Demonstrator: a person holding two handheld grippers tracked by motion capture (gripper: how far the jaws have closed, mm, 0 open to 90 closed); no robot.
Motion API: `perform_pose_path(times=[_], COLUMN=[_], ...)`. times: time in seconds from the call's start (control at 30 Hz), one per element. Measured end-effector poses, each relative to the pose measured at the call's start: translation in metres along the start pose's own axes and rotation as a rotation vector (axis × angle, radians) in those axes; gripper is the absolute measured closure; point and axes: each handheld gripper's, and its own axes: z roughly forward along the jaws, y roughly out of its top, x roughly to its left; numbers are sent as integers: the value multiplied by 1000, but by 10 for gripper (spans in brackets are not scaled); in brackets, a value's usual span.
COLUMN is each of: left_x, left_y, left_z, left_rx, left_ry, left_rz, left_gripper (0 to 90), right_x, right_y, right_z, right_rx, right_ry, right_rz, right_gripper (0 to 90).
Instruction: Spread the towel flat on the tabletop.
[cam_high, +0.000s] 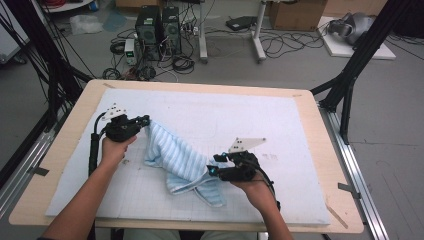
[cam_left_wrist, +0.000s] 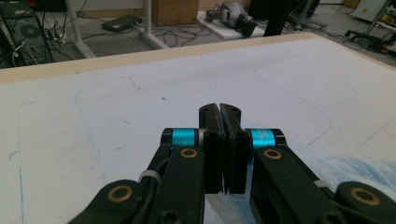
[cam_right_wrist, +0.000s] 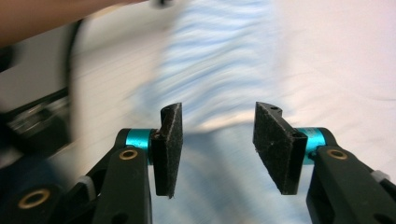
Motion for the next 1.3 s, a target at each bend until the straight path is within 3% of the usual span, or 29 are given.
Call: perform_pose_path(times=[0.07, 0.13, 0.17, 0.2, 0.23, 0.27, 0.3, 0.37, 0.4, 0.43, 0.47, 0.5, 0.53, 0.57, 0.6, 0.7, 0.73, 0.77, 0.8, 0.83, 0.87, 0.93, 0.97, 1.0, 1.03, 1.1, 1.13, 1.23, 1.3], left_x=[1, 3, 3, 5, 6, 8, 9, 12, 13, 13, 13, 12, 11, 9, 5, -7, -18, -24, -24, -37, -44, -51, -64, -64, -70, -82, -87, -103, -108], left_y=[0, 0, 0, 0, 0, -1, -1, -2, -3, -2, -2, -1, 0, 1, 3, 6, 7, 7, 7, 7, 7, 7, 6, 6, 6, 5, 5, 0, -5], left_z=[-1, -1, -1, -2, -3, -3, -4, -4, -4, -4, -4, -5, -5, -6, -7, -7, -5, -4, -4, 1, 3, 5, 11, 11, 13, 19, 21, 30, 36], left_rx=[4, 1, 1, -1, 1, 2, 5, 12, 16, 21, 21, 20, 14, 8, 6, 20, 32, 39, 39, 53, 60, 69, 91, 91, 110, 147, 165, 226, 272], left_ry=[7, 16, 16, 24, 28, 34, 38, 46, 52, 72, 72, 76, 68, 59, 48, -21, -81, -112, -112, -174, -202, -225, -272, -272, -302, -368, -390, -437, -445], left_rz=[6, 1, 1, 0, -2, -3, -10, -22, -28, -72, -72, -99, -107, -101, -91, -58, -36, -30, -30, -15, -3, 7, 16, 16, 27, 40, 53, 81, 100], left_gripper=[876, 877, 876, 876, 877, 877, 876, 874, 824, 707, 587, 509, 509, 481, 481, 458, 448, 440, 431, 425, 419, 404, 395, 391, 391, 395, 391, 385, 377], right_x=[-10, -16, -16, -18, -18, -17, -12, -10, -8, -6, -3, 1, 1, 8, 8, 10, 4, 0, 0, -10, -15, -27, -33, -33, -37, -42, -44, -43, -43], right_y=[3, 4, 4, 4, 4, 4, 5, 6, 6, 7, 7, 8, 8, 8, 8, 9, 8, 6, 6, 3, 1, -5, -7, -7, -10, -15, -19, -22, -25], right_z=[15, 31, 31, 38, 44, 47, 50, 50, 48, 47, 45, 45, 45, 47, 47, 38, 26, 20, 20, 9, 5, 0, 0, 0, 1, 7, 15, 22, 27], right_rx=[13, 42, 42, 59, 68, 73, 75, 74, 57, 34, 11, -13, -13, -21, -21, -62, -103, -119, -119, -139, -133, -135, -122, -122, -90, -38, 18, 44, 59], right_ry=[-13, 12, 12, 36, 60, 83, 79, 78, 73, 70, 79, 131, 131, 236, 236, 215, 178, 146, 146, 55, -9, -86, -120, -120, -153, -154, -137, -111, -75], right_rz=[52, 112, 112, 134, 145, 126, 80, 68, 42, 20, -4, -20, -20, -45, -45, -51, -25, -6, -6, 39, 55, 114, 137, 137, 149, 172, 176, 181, 193], right_gripper=[469, 468, 468, 511, 627, 733, 783, 816, 817, 808, 780, 716, 716, 607, 607, 557, 530, 516, 516, 515, 515, 510, 509, 509, 504, 495, 489, 492, 542])
